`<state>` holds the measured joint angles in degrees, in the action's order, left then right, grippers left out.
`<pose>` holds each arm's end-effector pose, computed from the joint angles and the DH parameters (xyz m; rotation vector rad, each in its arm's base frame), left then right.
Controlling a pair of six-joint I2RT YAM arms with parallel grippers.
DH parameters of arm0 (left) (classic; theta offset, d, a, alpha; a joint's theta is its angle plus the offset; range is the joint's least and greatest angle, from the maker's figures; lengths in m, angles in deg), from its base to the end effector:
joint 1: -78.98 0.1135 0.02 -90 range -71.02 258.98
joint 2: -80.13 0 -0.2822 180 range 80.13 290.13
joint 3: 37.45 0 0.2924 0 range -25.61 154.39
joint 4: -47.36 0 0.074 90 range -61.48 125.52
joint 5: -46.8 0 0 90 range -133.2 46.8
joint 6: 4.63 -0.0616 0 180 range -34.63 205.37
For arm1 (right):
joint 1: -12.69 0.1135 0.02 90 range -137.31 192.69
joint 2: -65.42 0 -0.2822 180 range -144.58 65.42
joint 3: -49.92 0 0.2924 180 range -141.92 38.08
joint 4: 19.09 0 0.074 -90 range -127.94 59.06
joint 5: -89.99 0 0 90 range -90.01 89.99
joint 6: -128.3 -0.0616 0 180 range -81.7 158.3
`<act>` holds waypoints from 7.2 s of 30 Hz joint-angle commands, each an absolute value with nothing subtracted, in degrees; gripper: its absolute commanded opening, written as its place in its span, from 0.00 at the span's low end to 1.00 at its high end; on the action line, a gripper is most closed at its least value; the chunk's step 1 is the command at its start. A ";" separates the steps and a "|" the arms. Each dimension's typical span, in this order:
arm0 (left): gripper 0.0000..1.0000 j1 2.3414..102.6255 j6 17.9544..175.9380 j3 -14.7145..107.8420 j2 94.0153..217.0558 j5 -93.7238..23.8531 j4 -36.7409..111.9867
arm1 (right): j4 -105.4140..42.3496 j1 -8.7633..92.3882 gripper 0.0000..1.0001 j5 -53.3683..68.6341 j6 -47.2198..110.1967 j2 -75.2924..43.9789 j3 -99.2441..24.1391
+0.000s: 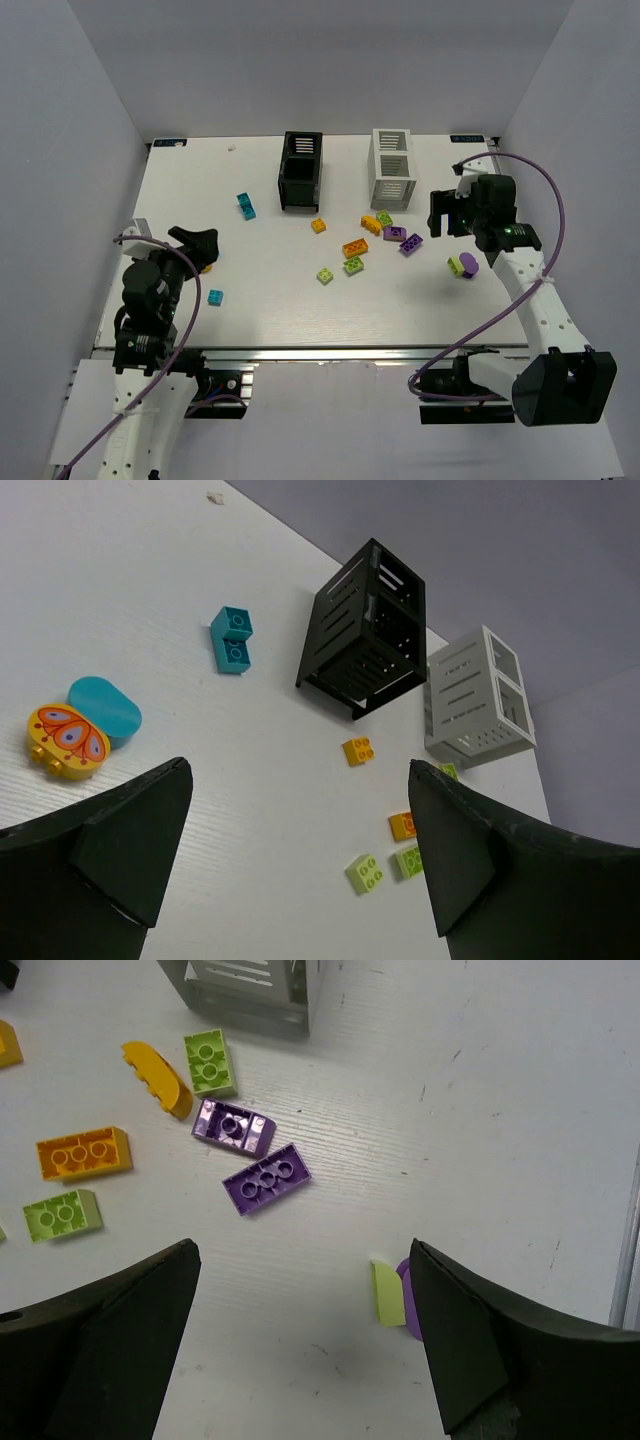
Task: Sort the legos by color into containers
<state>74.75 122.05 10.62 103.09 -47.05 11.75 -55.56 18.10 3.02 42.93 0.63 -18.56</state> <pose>0.1580 -0.0075 0.3230 -0.5438 1.6911 -0.4602 0.3039 0.0320 0.3143 -0.2183 2.1316 0.0646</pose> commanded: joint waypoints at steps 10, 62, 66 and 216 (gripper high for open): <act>0.90 74.94 123.60 9.29 104.03 -39.95 13.81 | -71.54 20.15 0.89 45.42 92.16 12.15 -13.87; 0.82 74.94 132.82 1.47 107.99 -37.74 21.11 | -56.51 19.01 0.79 1.93 16.16 -31.42 -29.50; 0.82 75.03 133.97 0.94 106.59 -38.36 20.14 | -56.51 19.10 0.78 1.58 13.44 -34.41 -31.44; 0.76 75.03 128.44 5.85 117.47 -30.89 12.50 | -80.95 20.16 0.69 55.82 106.95 -17.73 -36.28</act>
